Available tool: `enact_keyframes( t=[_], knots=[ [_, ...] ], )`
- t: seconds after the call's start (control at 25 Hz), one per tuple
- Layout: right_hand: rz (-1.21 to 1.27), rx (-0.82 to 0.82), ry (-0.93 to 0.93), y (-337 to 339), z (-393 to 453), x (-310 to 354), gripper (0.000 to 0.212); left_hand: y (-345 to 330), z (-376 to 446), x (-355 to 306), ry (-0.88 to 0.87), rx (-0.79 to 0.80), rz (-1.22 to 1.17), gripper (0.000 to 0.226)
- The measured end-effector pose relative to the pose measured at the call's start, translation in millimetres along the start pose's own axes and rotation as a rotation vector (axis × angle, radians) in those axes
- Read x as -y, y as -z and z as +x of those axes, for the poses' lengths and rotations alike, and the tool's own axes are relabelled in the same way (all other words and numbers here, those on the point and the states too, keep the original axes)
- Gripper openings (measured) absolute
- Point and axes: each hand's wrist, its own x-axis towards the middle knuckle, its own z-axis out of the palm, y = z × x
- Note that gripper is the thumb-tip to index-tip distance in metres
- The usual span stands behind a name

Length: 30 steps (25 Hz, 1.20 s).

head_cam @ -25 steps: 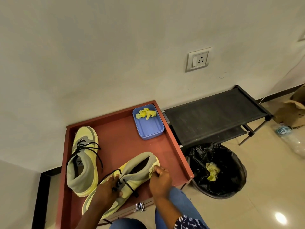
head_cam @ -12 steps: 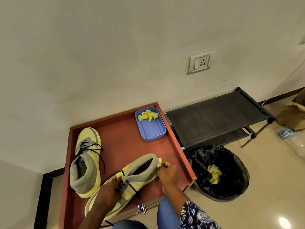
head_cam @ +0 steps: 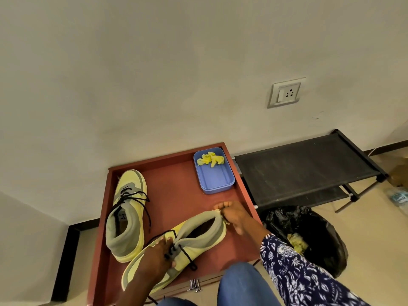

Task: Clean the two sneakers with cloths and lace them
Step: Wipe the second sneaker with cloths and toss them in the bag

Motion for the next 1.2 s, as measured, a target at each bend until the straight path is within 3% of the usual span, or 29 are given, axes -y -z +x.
enact_keyframes(
  t=[0.16,0.4,0.6,0.76,0.96,1.2],
  knots=[
    [-0.087,0.074,0.024,-4.6,1.5,14.2,0.029,-2.0,0.5,1.6,0.02,-0.006,0.027,0.071],
    [-0.427,0.304,0.181,-20.8,-6.9,47.2,0.023,-5.0,4.1,3.0,0.039,-0.01,0.036,0.07],
    [-0.358,0.239,0.191,-10.1,-2.3,26.7,0.022,-9.0,5.9,5.2,0.032,-0.014,0.052,0.069],
    [-0.292,0.193,0.145,0.1,-4.8,8.2,0.061,-9.7,5.5,5.4,0.036,-0.018,0.036,0.071],
    [-0.129,0.071,0.132,1.2,-20.5,-13.7,0.061,-11.3,6.3,7.1,0.052,-0.026,0.029,0.072],
    [-0.107,0.011,0.174,-0.6,-27.7,-26.9,0.067,-21.9,-2.5,6.9,0.134,-0.139,-0.258,0.062]
  ],
)
